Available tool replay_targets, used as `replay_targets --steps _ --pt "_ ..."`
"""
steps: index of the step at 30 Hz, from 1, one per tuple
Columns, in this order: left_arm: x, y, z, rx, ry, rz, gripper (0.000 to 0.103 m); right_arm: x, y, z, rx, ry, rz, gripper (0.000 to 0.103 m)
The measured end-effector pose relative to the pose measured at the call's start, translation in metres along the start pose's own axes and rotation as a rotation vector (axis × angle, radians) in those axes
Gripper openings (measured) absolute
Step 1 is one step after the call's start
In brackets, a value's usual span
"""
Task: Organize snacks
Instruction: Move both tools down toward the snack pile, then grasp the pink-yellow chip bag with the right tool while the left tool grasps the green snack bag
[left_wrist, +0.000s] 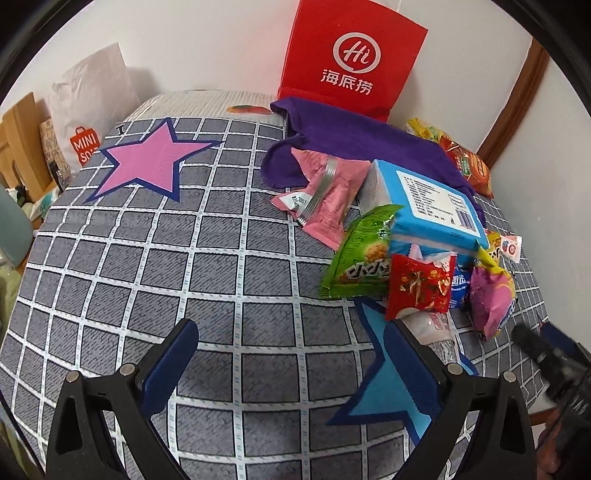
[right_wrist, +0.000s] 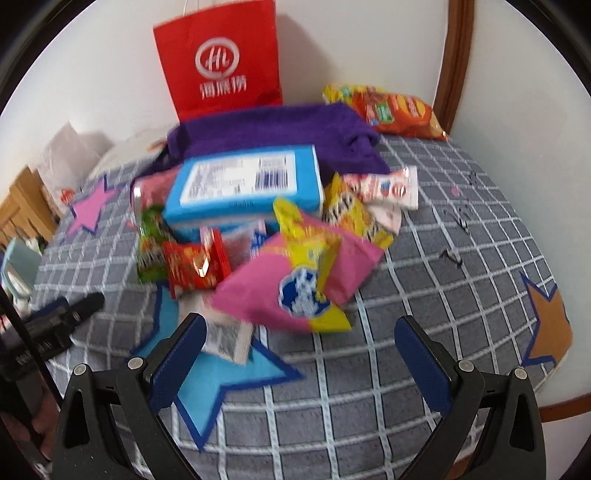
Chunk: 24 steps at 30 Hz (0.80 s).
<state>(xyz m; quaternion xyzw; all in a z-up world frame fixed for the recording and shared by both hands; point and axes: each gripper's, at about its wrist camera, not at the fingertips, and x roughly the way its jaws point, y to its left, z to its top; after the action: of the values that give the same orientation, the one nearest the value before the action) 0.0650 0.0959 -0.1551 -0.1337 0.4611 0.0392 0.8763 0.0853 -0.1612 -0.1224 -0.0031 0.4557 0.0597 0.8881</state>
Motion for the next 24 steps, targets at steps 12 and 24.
replay_targets --steps 12,24 --pt "0.007 -0.003 0.013 0.026 -0.018 -0.044 0.100 0.038 -0.021 0.020 0.130 0.031 0.014 0.093" --pt "0.035 -0.033 0.035 0.074 0.015 -0.099 0.095 0.056 -0.030 0.021 0.094 0.082 0.104 0.039"
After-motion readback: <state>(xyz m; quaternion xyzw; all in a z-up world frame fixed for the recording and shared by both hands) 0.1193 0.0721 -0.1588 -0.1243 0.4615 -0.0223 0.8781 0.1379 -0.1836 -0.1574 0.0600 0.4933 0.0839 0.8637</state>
